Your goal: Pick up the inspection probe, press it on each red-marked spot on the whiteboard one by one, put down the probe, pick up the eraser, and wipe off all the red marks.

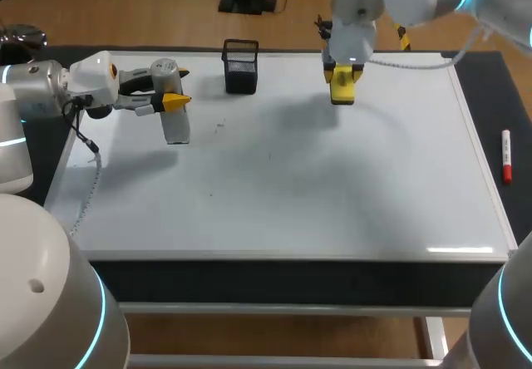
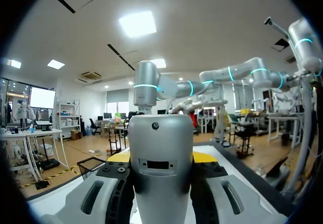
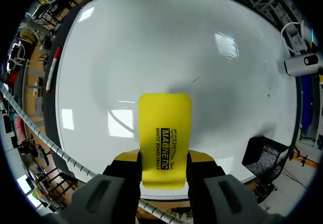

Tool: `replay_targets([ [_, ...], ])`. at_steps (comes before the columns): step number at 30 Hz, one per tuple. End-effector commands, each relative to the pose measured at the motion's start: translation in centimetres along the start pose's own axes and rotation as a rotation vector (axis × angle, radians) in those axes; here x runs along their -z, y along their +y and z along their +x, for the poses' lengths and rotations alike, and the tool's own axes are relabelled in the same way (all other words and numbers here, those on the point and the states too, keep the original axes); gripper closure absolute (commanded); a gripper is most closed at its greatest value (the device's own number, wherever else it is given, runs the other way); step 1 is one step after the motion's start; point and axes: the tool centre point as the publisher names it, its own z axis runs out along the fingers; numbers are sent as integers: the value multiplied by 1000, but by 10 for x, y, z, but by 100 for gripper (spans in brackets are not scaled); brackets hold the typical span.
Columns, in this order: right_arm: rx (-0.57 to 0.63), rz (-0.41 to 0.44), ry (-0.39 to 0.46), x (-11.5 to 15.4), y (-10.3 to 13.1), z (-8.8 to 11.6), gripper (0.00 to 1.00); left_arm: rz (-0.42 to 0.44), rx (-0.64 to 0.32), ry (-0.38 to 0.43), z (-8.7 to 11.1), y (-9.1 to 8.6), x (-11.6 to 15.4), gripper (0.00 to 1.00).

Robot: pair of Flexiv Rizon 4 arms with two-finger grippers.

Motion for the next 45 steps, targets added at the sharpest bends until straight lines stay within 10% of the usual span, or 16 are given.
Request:
replay_targets([
  [1, 0, -67, 29, -8, -33, -7, 100, -1, -1, -2, 0, -1, 0, 100],
  [36, -55, -65, 37, -55, -50, -3, 100, -1, -1, -2, 0, -1, 0, 100],
  [37, -55, -64, 38, -54, -49, -3, 78, -1, -1, -2, 0, -1, 0, 100],
  [38, -57, -63, 40, -54, -48, -2, 13, -1, -1, -2, 0, -1, 0, 100],
  [39, -65, -58, 35, -54, -48, -2, 0, -1, -1, -2, 0, -1, 0, 100],
  [45, -149, -25, 21, -38, -45, 10, 0, -1, -1, -2, 0, -1, 0, 100],
])
